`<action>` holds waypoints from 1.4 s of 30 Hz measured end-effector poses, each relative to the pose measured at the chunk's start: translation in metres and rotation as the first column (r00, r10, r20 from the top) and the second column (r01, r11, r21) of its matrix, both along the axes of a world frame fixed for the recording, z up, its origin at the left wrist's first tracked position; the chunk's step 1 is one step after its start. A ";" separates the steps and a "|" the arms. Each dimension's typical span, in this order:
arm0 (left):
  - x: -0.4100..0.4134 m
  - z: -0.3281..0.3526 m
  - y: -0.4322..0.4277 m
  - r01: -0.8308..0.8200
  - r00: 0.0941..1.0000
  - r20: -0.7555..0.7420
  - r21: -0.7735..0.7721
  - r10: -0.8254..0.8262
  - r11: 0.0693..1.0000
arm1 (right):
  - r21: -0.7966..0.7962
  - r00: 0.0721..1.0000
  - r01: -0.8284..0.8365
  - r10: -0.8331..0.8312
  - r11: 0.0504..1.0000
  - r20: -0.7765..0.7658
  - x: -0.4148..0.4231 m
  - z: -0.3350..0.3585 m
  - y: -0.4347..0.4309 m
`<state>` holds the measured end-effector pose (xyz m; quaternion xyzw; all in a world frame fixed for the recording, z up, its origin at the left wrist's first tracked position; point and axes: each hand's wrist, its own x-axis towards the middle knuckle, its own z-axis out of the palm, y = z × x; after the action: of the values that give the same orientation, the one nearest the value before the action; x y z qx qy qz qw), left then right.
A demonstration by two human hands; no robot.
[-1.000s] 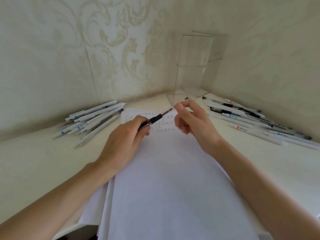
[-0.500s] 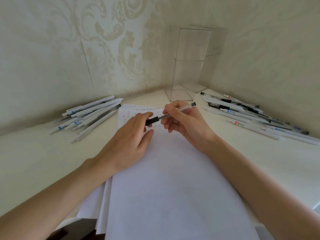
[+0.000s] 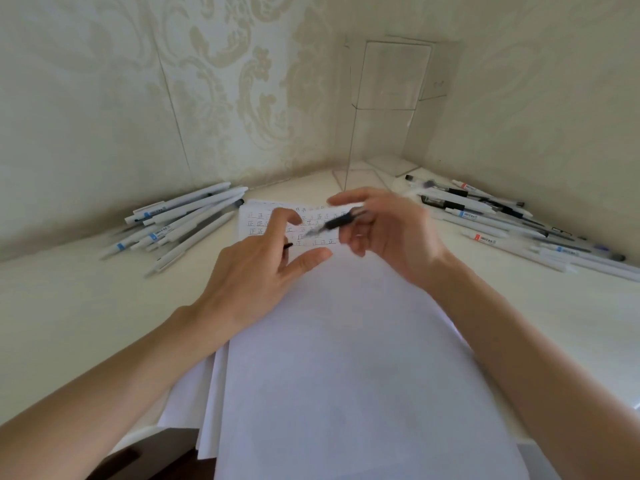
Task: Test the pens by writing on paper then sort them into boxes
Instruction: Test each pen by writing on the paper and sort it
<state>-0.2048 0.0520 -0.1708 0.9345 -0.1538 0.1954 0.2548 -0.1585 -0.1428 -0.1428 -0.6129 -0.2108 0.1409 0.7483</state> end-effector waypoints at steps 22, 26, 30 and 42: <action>0.019 -0.011 -0.046 0.211 0.977 -0.095 0.386 -0.189 0.898 | -0.451 0.773 0.634 -0.510 0.628 0.378 0.033 -0.024 -0.012; 0.020 -0.011 -0.046 0.207 0.978 -0.103 0.389 -0.181 0.898 | -0.454 0.764 0.645 -0.501 0.615 0.406 0.035 -0.025 -0.011; 0.020 -0.011 -0.047 0.206 0.978 -0.112 0.395 -0.176 0.895 | -0.452 0.760 0.649 -0.506 0.612 0.407 0.035 -0.025 -0.012; 0.019 -0.010 -0.048 0.197 0.980 -0.113 0.402 -0.165 0.894 | -0.452 0.763 0.646 -0.498 0.615 0.412 0.032 -0.023 -0.012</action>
<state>-0.1854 0.0044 -0.1810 0.9554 -0.2679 0.0986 0.0754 -0.1262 -0.1546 -0.1662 -0.8543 -0.0408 -0.1278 0.5022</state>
